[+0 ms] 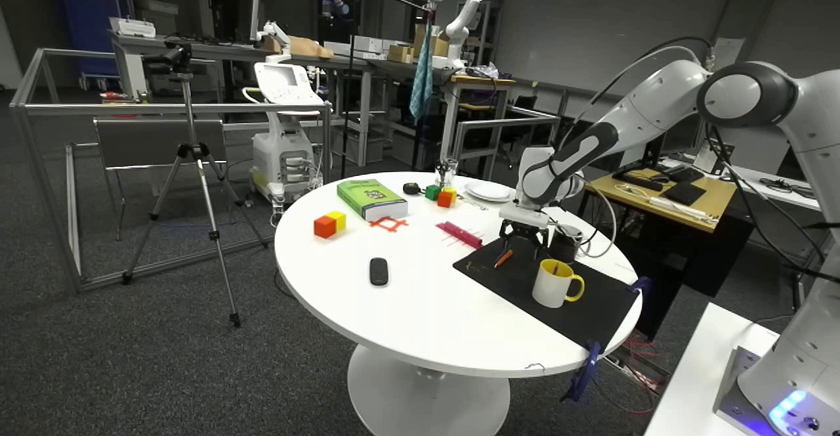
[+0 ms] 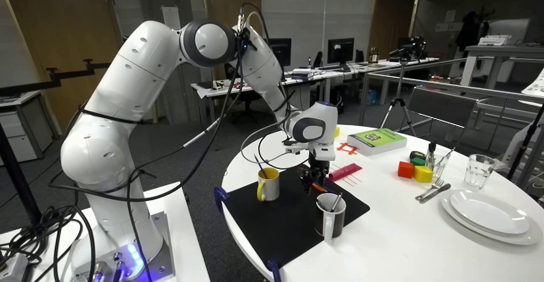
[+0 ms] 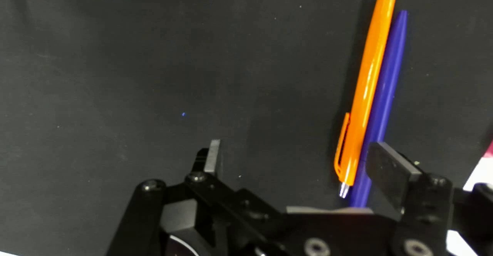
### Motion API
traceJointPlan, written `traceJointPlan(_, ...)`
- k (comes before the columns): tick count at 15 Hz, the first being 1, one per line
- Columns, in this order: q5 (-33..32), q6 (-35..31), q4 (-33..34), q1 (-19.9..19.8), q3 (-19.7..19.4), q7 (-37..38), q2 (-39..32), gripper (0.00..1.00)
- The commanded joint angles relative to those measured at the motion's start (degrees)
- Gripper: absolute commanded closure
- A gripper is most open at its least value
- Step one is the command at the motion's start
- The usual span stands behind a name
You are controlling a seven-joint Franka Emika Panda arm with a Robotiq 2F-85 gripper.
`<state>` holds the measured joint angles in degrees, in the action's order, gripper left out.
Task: Put the orange pen in the right cup
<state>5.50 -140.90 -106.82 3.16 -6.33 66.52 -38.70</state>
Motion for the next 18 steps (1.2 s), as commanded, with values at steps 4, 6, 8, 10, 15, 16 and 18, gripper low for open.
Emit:
traceJointPlan(4,0.7,3.3,3.6,0.2,-0.1,-0.8,-1.8,0.00)
traceJointPlan(6,0.7,3.6,4.3,0.3,-0.1,-0.8,-2.3,0.00)
traceJointPlan(8,0.6,5.2,4.9,0.5,-0.1,-0.6,-2.4,0.00)
traceJointPlan(10,0.5,6.4,5.3,0.6,-0.2,-0.4,-2.5,0.00)
traceJointPlan(15,0.4,8.1,5.8,0.6,-0.2,-0.3,-2.2,0.00)
traceJointPlan(16,0.5,8.1,5.8,0.6,-0.2,-0.3,-2.2,0.00)
traceJointPlan(18,0.5,8.3,5.7,0.5,-0.3,-0.2,-2.1,0.00)
